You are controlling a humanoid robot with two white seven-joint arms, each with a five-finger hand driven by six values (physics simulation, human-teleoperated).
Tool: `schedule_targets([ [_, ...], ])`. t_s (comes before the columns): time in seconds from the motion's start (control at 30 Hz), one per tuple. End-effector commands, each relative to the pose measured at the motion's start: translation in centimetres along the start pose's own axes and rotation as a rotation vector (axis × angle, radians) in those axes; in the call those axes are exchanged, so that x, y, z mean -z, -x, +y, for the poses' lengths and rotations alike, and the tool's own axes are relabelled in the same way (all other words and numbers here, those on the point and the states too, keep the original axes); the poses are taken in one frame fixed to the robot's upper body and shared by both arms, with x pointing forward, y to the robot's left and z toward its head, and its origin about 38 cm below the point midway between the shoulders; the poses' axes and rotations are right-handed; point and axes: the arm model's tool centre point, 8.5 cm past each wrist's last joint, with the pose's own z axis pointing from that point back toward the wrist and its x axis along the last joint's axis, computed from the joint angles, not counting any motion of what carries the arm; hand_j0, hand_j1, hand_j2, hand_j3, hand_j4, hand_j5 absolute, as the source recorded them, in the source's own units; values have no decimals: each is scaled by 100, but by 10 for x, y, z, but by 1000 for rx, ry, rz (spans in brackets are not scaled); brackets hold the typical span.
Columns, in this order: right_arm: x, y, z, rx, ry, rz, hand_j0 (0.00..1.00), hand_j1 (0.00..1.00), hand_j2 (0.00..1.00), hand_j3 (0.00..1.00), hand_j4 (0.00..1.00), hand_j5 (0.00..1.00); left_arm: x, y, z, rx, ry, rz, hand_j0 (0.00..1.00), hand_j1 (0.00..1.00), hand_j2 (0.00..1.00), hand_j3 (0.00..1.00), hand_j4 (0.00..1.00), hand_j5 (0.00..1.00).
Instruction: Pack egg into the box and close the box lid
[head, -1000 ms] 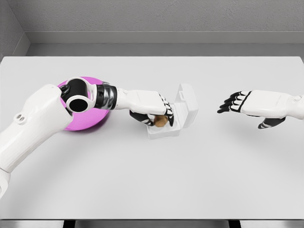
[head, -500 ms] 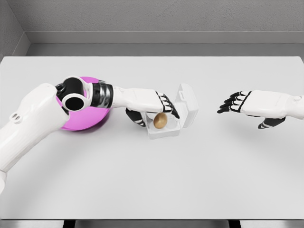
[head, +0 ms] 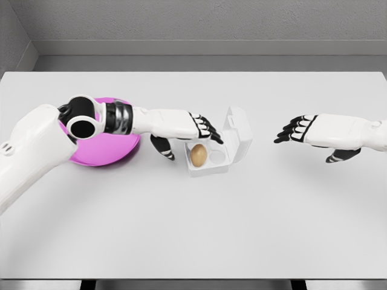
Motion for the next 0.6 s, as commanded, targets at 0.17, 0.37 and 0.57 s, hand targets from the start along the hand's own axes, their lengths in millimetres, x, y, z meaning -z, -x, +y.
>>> schedule_targets([
  [0.17,15,-7,-3,8,32,-31,100,100,100,100,100,100,-68,27,-4,-99,-61,89,100,100,100,100,100,100],
  [0.37,19,-7,-6,-12,31,-26,100,100,100,100,100,100,-122,43,-7,-147,-92,172,100,100,100,100,100,100],
  [0.57,28,-12,-12,-22,50,-49,100,100,100,100,100,100,-125,44,-6,-151,-104,177,100,100,100,100,100,100],
])
